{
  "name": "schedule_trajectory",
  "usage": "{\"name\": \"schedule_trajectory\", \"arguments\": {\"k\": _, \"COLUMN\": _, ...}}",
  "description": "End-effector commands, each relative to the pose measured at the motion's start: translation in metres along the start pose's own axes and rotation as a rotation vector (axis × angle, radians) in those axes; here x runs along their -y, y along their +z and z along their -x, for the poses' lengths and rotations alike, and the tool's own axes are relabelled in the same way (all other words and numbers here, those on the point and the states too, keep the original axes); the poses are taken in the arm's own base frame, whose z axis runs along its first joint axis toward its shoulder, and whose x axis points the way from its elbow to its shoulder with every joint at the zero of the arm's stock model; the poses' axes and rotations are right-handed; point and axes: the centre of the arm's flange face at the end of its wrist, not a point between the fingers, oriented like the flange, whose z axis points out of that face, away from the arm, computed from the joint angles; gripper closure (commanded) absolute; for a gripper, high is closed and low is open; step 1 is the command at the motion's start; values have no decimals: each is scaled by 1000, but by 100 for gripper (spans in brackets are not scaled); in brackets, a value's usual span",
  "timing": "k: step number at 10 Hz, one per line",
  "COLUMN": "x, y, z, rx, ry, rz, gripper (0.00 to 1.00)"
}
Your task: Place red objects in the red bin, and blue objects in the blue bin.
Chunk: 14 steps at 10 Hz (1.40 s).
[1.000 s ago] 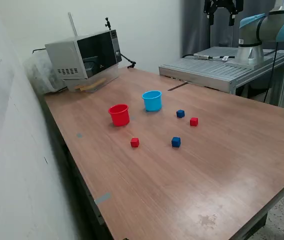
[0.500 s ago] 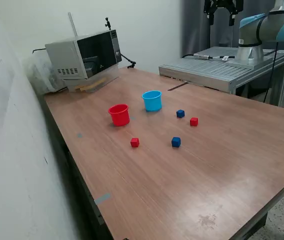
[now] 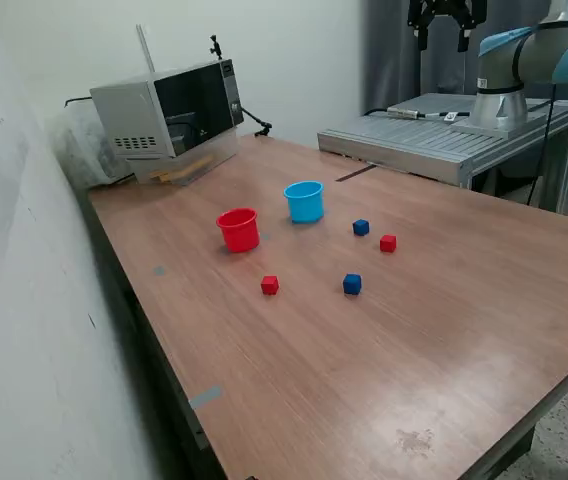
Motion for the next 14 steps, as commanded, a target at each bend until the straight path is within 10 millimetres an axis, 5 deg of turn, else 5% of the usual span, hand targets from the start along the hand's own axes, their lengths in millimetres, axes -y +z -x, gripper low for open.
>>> {"name": "schedule_trajectory", "arguments": {"k": 1, "x": 0, "y": 0, "z": 0, "rx": 0, "ry": 0, "rz": 0, "gripper": 0}}
{"name": "schedule_trajectory", "arguments": {"k": 14, "x": -11, "y": -23, "z": 9, "rx": 1, "ry": 28, "rz": 57, "gripper": 0}}
